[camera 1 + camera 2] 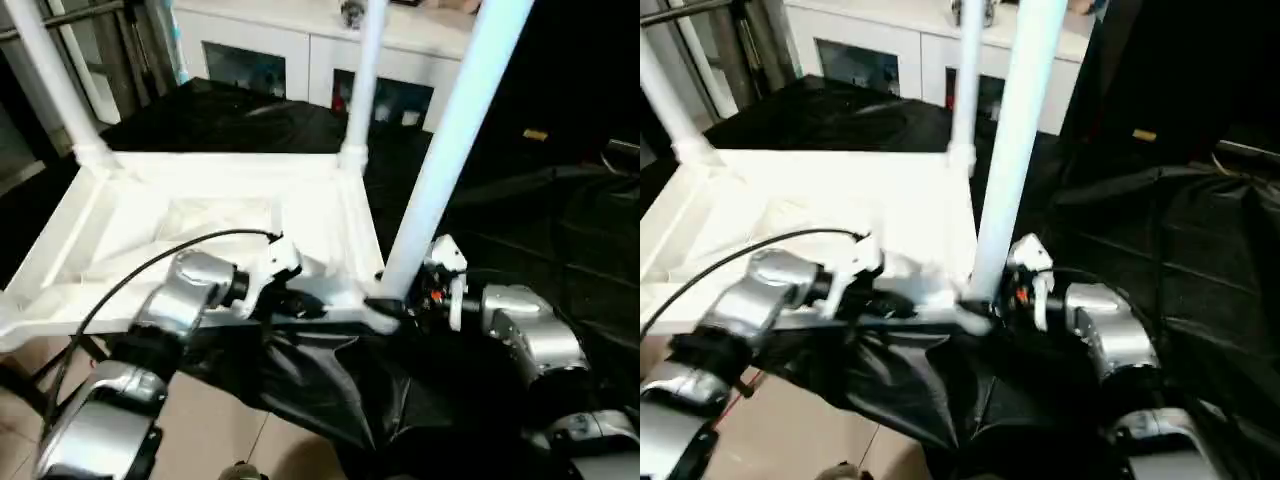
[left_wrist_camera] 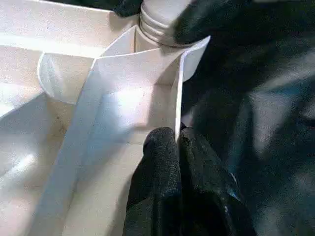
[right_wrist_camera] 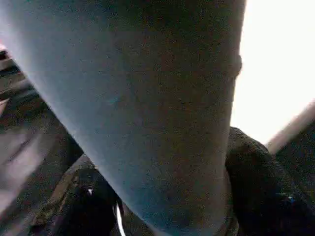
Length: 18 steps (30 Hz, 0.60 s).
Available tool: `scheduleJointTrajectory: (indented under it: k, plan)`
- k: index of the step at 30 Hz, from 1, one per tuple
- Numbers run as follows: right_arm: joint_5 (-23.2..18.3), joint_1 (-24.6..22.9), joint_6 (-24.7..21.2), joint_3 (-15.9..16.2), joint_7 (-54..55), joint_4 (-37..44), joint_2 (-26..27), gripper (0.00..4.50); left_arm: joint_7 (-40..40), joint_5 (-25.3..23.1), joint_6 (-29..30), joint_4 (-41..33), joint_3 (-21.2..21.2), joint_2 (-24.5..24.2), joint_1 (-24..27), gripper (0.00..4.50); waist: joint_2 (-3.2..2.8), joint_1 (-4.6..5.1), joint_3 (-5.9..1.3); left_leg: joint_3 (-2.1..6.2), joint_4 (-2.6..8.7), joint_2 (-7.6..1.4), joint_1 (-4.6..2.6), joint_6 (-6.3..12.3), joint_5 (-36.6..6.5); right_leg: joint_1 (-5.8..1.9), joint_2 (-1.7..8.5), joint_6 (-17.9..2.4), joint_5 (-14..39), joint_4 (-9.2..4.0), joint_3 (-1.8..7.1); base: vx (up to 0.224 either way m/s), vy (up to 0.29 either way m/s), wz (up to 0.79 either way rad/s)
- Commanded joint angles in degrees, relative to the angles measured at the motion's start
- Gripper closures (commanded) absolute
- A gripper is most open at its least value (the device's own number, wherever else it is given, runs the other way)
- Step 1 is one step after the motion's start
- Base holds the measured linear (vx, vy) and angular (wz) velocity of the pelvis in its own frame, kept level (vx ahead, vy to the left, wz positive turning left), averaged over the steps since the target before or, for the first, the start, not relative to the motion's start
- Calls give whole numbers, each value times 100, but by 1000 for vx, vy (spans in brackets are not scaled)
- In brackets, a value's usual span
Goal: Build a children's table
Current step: Rotate leg to tighten
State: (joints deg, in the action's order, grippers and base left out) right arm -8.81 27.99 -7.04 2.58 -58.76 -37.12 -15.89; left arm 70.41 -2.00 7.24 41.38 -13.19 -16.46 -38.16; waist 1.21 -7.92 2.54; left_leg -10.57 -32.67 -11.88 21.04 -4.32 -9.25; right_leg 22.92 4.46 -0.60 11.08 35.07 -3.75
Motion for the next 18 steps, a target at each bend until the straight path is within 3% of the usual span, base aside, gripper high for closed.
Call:
scheduleJointTrajectory:
  k: [1, 4, 8, 9, 10, 18]
  plan:
    - [390, 229, 69, 140, 1316, -600, 571, 188, -974, 13, 34, 219, 171, 589, -435, 450, 33, 43, -324, 42, 369, -158, -89, 59, -1320, -241, 410, -1063, 1448, -457, 255, 0, 0, 0]
    - [365, 415, -19, -143, 2371, -957, 907, 188, -1648, -78, 114, 485, 241, 878, -669, 450, 48, 116, -326, 53, 382, -135, -100, -86, -1330, -244, 410, -1029, 1520, -470, 254, 0, 0, 0]
    - [396, 521, -8, -239, 2914, -1132, 1077, 188, -2033, -108, 150, 610, 282, 1046, -774, 450, 14, 131, -360, 33, 344, -131, -77, 108, -1011, -262, 375, -1194, 640, -396, 262, 0, 0, 0]
    - [408, 569, 30, -262, 3111, -1215, 1186, 133, -2193, -113, 160, 654, 291, 1158, -813, 450, 5, 121, -366, 35, 337, -123, -69, 136, -974, -284, 377, -1232, 526, -383, 253, 0, 0, 0]
    - [426, 608, 106, -286, 3260, -1288, 1267, 119, -2262, -111, 152, 683, 286, 1238, -831, 450, 11, 129, -358, 30, 340, -127, -66, 149, -982, -281, 376, -1240, 508, -390, 255, 0, 0, 0]
    - [484, 743, 493, -154, 2788, -1381, 1226, 70, -1597, -28, -15, 516, 167, 1189, -654, 450, 24, 149, -350, 40, 352, -129, -52, 170, -1145, -302, 390, -1171, 791, -417, 249, 0, 0, 0]
